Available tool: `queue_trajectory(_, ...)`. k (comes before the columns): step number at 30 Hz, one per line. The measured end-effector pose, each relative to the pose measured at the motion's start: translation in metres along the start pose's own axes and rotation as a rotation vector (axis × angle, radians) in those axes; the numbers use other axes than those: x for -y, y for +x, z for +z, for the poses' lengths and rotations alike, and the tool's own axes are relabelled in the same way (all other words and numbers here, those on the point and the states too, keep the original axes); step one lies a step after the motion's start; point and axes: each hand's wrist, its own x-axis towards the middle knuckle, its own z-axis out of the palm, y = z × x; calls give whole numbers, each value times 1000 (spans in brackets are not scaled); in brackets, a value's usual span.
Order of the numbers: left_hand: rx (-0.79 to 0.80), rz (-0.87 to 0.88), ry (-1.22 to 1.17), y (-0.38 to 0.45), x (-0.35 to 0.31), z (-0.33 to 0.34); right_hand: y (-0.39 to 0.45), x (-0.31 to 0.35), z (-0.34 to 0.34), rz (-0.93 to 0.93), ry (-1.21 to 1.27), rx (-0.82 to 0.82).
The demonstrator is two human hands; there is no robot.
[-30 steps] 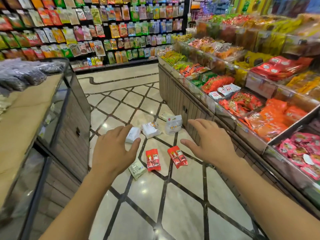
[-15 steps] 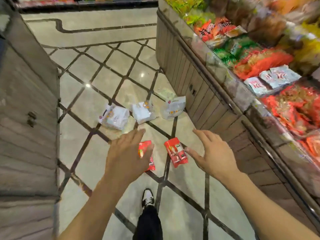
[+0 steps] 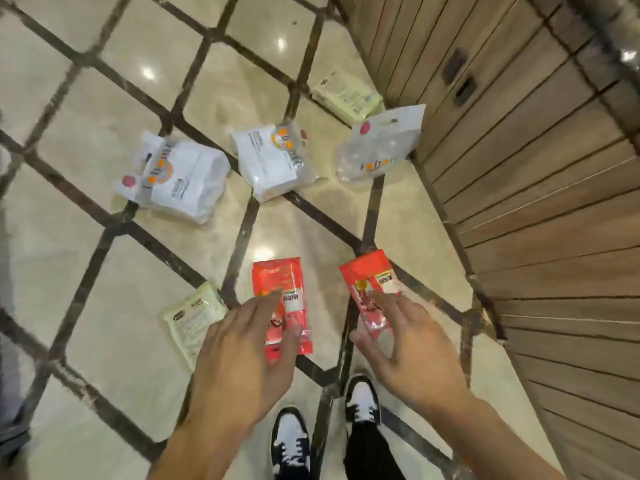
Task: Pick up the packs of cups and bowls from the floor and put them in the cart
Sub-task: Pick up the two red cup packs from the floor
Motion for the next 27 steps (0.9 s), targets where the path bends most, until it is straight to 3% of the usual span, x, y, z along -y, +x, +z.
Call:
queue_trajectory(6, 46, -104, -58, 50, 79, 164, 64, -89, 141, 40, 14, 39)
queue_trajectory(11, 142, -225, -21, 78, 138, 256, 109, -156, 225, 70, -91, 146)
queue_trajectory(14, 78, -237, 11, 86, 173, 293, 135, -190, 260, 133, -98, 162)
queue_trajectory(16, 18, -249, 18, 84, 191, 312, 157, -208, 274, 167, -99, 65)
queue_trajectory(19, -2, -422, -199, 85, 217, 334, 190, -231, 287, 333, 8, -96)
queue_trajectory(22, -69, -612, -500, 85, 225, 346, 208, -243, 287, 499, 194, -49)
queue_trajectory(27, 36, -711, -664, 86, 228, 356, 206, -255, 291, 701, 496, -17)
